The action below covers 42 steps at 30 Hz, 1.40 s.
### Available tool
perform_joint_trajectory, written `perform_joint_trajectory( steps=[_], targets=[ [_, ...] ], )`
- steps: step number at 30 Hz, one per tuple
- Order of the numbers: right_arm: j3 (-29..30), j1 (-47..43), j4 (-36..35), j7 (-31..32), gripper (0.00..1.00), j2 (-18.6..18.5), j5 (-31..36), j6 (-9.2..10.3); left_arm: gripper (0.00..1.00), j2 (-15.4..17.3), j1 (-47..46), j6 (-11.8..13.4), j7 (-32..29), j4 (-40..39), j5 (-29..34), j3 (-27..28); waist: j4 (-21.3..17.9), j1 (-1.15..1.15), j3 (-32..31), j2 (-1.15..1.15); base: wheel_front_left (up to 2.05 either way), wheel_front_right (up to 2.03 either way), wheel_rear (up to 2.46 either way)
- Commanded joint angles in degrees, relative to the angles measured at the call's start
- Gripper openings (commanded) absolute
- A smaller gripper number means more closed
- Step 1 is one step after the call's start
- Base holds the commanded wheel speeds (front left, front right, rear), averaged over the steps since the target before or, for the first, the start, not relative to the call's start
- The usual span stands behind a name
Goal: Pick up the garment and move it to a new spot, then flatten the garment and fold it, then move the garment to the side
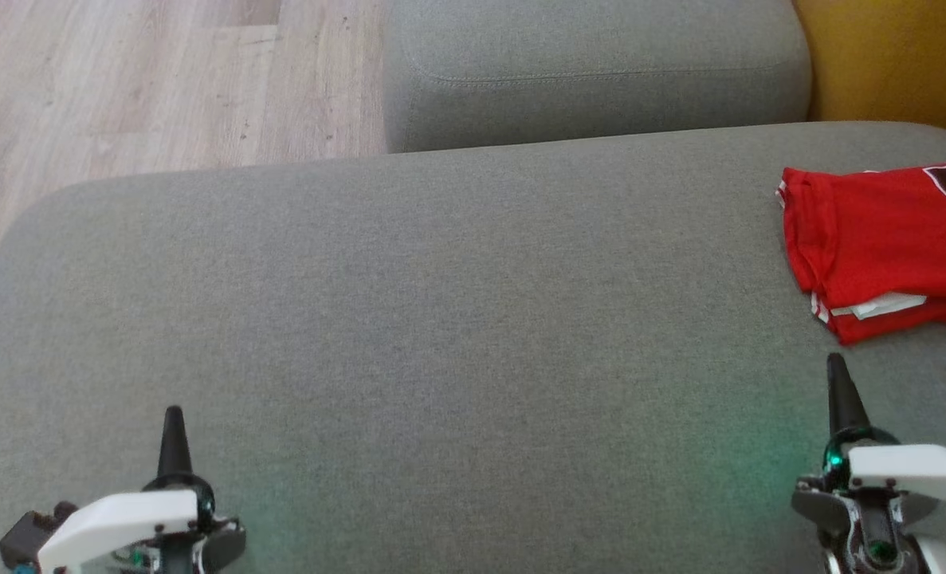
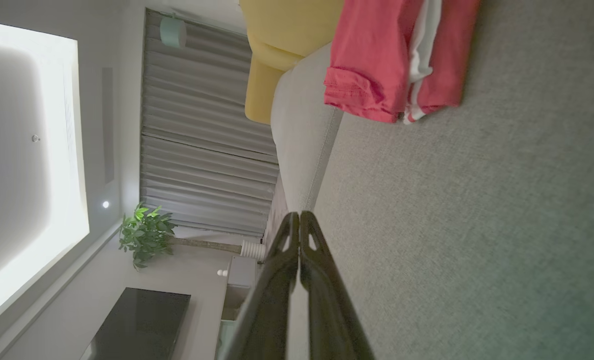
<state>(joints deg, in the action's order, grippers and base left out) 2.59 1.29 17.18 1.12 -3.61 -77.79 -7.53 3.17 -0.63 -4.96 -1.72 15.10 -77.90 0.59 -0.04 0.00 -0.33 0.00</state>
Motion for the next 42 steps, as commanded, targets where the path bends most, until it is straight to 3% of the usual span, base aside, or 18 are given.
perform_joint_trajectory(
  steps=[1,21,42],
  targets=[
    [-0.6,3.5,-2.3,0.4,0.0,-0.6,-1.5,0.04,0.0,0.4,-3.4,-0.5,-0.4,-1.5,-1.3,2.3,0.0,0.0,0.0,0.0,0.0,0.0,0.0],
    [2.3,4.7,-3.2,4.0,0.0,-0.5,-15.5,0.04,0.0,0.3,-5.5,-2.5,-4.0,-1.1,-14.8,5.0,0.0,0.0,0.5,0.0,0.0,0.0,0.0],
    [2.7,4.8,-3.2,4.4,0.0,-0.2,-15.4,0.04,0.0,0.2,-5.5,-2.5,-4.3,-1.1,-14.8,5.3,0.0,0.0,0.5,0.0,0.0,0.0,0.0]
  ],
)
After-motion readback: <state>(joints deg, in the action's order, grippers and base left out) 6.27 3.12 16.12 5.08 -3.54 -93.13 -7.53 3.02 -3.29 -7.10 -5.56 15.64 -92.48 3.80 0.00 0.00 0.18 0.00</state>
